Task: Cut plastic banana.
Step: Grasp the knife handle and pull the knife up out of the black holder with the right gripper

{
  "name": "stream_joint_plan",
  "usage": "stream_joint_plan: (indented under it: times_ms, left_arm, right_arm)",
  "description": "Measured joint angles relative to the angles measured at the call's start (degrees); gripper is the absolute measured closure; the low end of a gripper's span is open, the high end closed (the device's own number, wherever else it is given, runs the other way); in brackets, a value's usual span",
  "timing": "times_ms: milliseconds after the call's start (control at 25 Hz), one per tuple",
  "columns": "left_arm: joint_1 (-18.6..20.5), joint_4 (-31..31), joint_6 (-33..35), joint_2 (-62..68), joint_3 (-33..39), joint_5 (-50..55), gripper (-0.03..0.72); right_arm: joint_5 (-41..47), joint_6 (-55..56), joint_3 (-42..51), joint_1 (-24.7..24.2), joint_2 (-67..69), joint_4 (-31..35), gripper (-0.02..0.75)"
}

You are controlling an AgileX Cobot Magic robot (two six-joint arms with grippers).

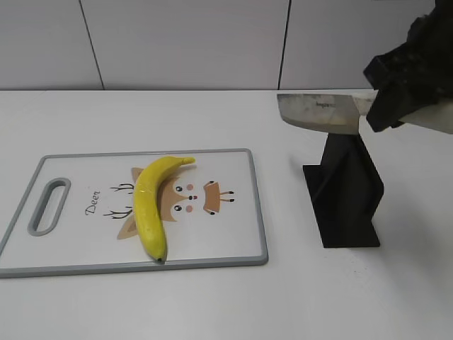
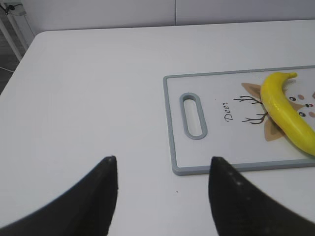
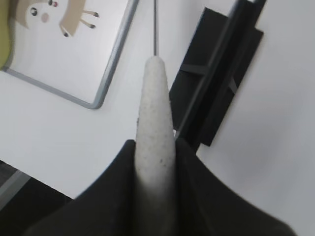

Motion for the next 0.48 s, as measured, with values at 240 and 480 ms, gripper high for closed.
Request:
stream_joint_plan:
  times_ms: [240, 480]
  left_arm:
    - [0.0, 0.7, 1.1, 1.7, -1.5, -1.4, 0.126]
    - [0.0, -2.0, 9.9, 12.5, -5.4, -3.2, 0.136]
  right_arm:
    - [-2.1, -20.1, -1.3, 0.0, 0.0, 7.0, 0.554]
    - [-6.0, -40.7, -1.3, 0.0, 0.4, 13.5, 0.554]
